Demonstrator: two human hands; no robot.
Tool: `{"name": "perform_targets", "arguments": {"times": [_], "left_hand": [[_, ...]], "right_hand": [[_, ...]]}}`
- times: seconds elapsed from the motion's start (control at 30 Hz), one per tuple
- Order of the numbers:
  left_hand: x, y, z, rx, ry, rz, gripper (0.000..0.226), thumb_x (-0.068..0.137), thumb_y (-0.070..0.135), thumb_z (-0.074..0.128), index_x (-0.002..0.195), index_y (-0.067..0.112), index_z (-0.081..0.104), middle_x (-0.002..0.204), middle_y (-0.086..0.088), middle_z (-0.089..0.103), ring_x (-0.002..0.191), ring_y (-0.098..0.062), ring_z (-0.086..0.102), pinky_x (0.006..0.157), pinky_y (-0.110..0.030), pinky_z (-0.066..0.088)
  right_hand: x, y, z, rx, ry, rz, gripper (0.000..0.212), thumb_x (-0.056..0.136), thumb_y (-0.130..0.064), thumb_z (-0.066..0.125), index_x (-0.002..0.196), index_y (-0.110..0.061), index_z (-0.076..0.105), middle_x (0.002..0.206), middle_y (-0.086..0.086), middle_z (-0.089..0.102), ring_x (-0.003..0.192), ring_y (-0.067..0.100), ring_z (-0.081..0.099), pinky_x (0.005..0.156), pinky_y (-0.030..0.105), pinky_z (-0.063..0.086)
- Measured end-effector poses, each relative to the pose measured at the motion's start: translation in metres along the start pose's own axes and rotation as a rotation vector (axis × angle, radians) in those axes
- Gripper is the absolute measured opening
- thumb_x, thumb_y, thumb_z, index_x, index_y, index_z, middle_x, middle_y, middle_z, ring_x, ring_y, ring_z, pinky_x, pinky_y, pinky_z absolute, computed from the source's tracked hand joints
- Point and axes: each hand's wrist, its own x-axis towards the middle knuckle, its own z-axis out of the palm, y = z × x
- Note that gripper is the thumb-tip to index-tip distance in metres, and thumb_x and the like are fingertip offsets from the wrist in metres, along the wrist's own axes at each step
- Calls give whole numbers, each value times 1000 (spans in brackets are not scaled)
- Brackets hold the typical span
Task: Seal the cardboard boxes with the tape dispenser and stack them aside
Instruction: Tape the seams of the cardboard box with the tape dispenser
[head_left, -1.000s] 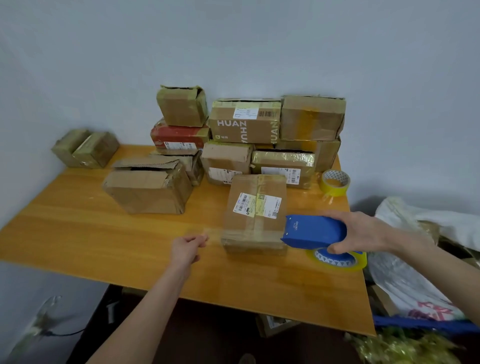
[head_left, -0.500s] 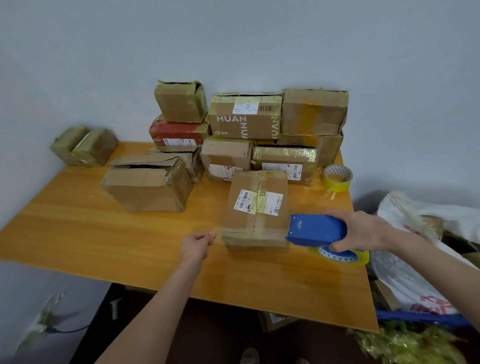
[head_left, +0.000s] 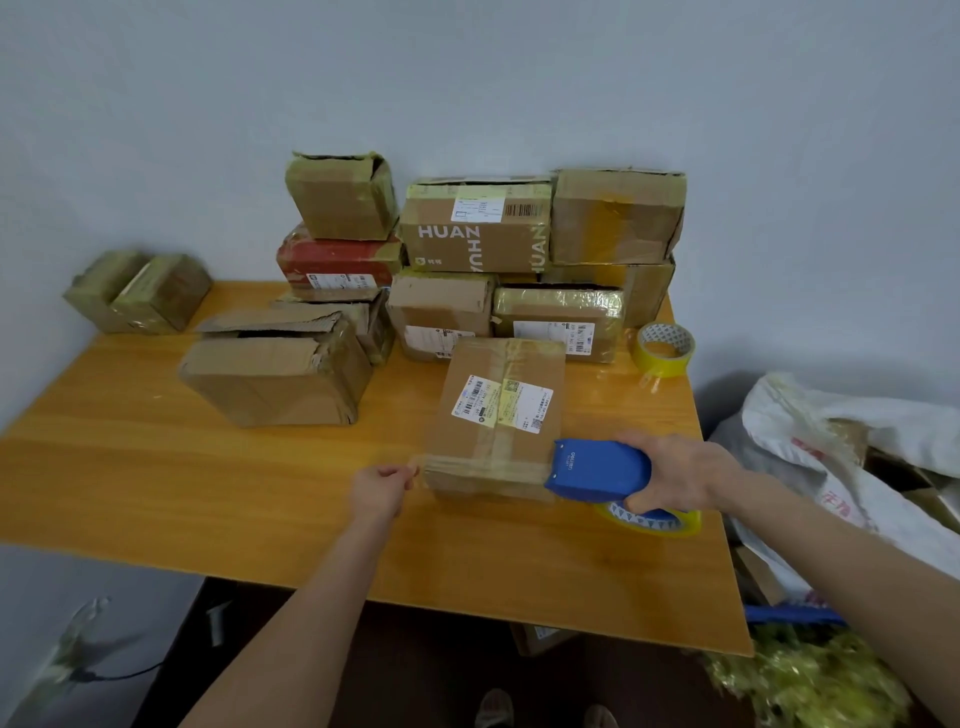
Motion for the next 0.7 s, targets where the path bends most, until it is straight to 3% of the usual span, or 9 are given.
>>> {"name": "perform_targets", "arguments": {"times": [0.07, 0.13, 0.2, 0.27, 0.37, 0.47, 0.53, 0.6, 0.7], "left_hand": [[-1, 1, 2, 27, -12, 3, 25, 92, 23, 63, 71, 10, 67, 69, -12, 60, 55, -24, 47, 61, -34, 42], [-2, 1, 2, 120, -65, 28, 20, 93, 28, 61, 94, 12, 71, 73, -23, 62, 59, -34, 52, 60, -33, 41], [-3, -1, -5, 290, -130, 29, 37, 93, 31, 59, 126, 14, 60, 102, -28, 66, 77, -40, 61, 61, -37, 46], [-7, -2, -15, 492, -66, 56, 47, 95, 30, 57, 138, 13, 48, 116, -19, 63, 88, -33, 65, 69, -38, 52], [-24, 1, -11, 609, 186, 526, 36, 93, 18, 58, 129, 13, 59, 113, -11, 58, 92, -28, 61, 73, -35, 50], [-58, 16, 22, 624, 86, 1052, 43, 86, 10, 64, 128, 15, 60, 120, -6, 60, 110, -25, 56, 89, -33, 48], [-72, 17, 50, 802, -121, 1145, 64, 91, 19, 56, 150, 22, 28, 153, 2, 32, 142, -21, 28, 117, -38, 21], [-71, 7, 65, 1028, -217, 1114, 83, 95, 30, 49, 149, 26, -13, 157, 7, -13, 146, -15, -11, 118, -39, -9], [-67, -2, 71, 1201, -221, 1042, 98, 92, 38, 53, 141, 28, -31, 152, 4, -30, 140, -18, -28, 117, -44, -14]], "right_hand": [[1, 1, 4, 20, -5, 7, 77, 71, -49, 71, 138, -38, 35, 103, -10, 59, 93, 15, 57, 81, 34, 52], [1, 2, 6, 30, -1, 11, 75, 70, -49, 71, 136, -39, 36, 100, -11, 58, 90, 14, 57, 77, 32, 51], [2, 3, 4, 13, 2, 16, 74, 68, -51, 70, 134, -40, 37, 100, -11, 58, 90, 15, 57, 76, 33, 52], [1, 5, 4, 1, 0, 14, 72, 67, -51, 70, 130, -39, 39, 100, -11, 59, 91, 15, 57, 79, 35, 53], [2, 6, 3, -14, -6, -3, 68, 66, -53, 70, 127, -37, 43, 100, -12, 59, 92, 14, 57, 81, 37, 54], [2, 3, 0, -61, 14, -42, 69, 66, -59, 70, 126, -36, 45, 101, -12, 61, 92, 13, 57, 80, 36, 54], [1, 2, -3, -108, 32, -49, 73, 66, -67, 68, 127, -36, 44, 105, -11, 61, 94, 13, 57, 78, 33, 52], [-2, 3, -2, -139, 37, -38, 80, 64, -77, 64, 130, -37, 40, 108, -12, 60, 96, 14, 56, 77, 32, 50], [-4, 1, 4, -128, 41, -34, 81, 64, -79, 61, 130, -38, 36, 101, -14, 55, 91, 13, 52, 71, 32, 44]]}}
